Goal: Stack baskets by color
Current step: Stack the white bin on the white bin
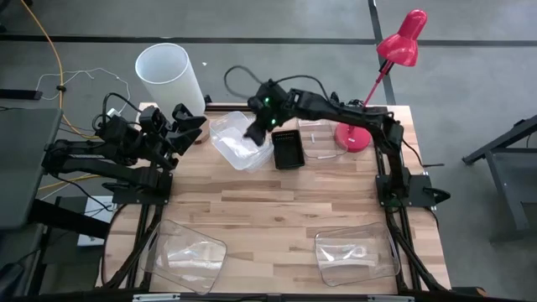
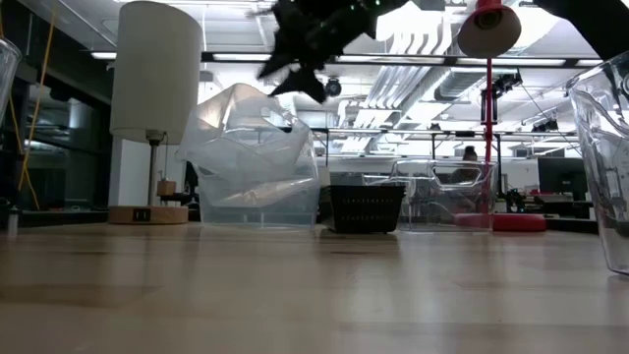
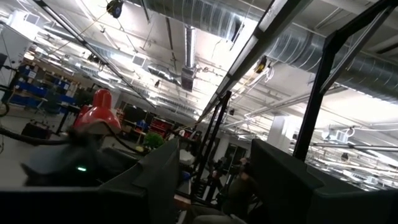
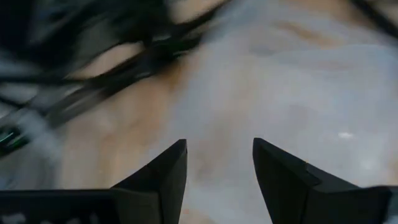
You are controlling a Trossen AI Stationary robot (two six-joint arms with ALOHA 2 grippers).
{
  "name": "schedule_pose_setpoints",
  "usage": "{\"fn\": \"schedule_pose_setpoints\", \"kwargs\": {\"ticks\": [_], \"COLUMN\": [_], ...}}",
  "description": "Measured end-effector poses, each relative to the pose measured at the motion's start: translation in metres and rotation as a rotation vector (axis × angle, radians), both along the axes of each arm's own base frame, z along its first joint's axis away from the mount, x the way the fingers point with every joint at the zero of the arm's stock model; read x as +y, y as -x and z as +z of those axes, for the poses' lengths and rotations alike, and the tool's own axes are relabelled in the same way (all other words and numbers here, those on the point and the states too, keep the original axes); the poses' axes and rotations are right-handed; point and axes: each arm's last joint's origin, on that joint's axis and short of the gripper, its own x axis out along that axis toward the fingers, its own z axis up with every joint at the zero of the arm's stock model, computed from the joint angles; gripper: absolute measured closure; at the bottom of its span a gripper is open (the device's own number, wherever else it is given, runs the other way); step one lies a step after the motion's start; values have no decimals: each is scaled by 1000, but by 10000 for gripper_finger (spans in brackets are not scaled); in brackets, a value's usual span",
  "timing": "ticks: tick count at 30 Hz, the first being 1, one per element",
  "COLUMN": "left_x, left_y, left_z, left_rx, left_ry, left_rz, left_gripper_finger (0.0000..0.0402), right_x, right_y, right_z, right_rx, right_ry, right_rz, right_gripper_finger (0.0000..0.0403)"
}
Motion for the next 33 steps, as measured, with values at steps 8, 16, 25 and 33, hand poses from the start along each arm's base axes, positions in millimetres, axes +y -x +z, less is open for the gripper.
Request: {"fn": "schedule_pose_setpoints", "kwargs": {"ticks": [8,16,25,33], "left_x": [0,0,0,0], "left_y": [0,0,0,0], "left_z": [0,0,0,1], "left_rx": [-1,-1,-2,-9], "left_ry": [1,2,3,9], "left_rz": [3,4,6,1], "left_gripper_finger": [216,216,216,216], "right_x": [63,79,78,76], "right_y": [-13,-12,-15,-18], "right_z": [2,-5,-21,-28], "right_rx": [-51,49,128,145], "right_ry": [75,283,334,353], "right_rz": [291,279,275,263], "right_gripper_finger": [234,234,234,251]}}
